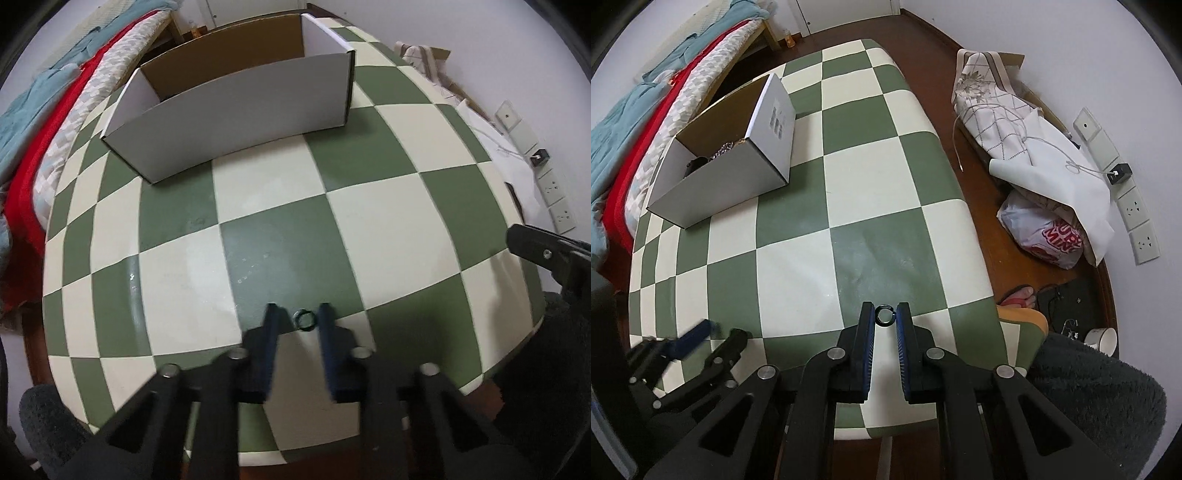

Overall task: Organize jewelry
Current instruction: 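Carry both black rings over the white box with both grippers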

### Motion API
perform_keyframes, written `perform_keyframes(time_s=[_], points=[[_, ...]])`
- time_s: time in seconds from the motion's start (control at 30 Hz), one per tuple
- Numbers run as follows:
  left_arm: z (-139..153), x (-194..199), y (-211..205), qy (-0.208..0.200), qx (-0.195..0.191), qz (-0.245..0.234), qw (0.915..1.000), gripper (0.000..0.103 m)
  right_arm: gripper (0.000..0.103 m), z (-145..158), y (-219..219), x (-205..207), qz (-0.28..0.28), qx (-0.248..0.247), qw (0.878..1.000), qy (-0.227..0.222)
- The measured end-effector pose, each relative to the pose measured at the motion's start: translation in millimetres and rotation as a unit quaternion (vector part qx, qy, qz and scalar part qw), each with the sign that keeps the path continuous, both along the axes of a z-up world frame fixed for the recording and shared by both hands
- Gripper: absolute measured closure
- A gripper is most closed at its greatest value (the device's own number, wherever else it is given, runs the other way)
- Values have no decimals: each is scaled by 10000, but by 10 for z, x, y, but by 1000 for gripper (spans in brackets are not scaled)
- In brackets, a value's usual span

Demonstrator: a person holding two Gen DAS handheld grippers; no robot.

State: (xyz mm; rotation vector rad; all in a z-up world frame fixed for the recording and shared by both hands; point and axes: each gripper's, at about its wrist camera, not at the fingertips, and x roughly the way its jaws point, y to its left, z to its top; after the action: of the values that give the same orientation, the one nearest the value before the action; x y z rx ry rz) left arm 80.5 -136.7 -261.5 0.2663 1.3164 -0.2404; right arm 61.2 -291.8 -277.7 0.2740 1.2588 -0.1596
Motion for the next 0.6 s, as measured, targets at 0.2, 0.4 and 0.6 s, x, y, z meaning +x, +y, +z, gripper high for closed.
perform_keyframes(time_s=[0.2,0.4,0.6], points=[[24,12,28,-94,-48,25,9999,93,91,97,60,36,62,10,9999,-120],[313,75,188,-378,-163,108,9991,93,91,294,157,76,206,63,9992,-322],[892,375,451,-905,-335,395,9946,93,91,713,322,287,438,209,9958,-774]])
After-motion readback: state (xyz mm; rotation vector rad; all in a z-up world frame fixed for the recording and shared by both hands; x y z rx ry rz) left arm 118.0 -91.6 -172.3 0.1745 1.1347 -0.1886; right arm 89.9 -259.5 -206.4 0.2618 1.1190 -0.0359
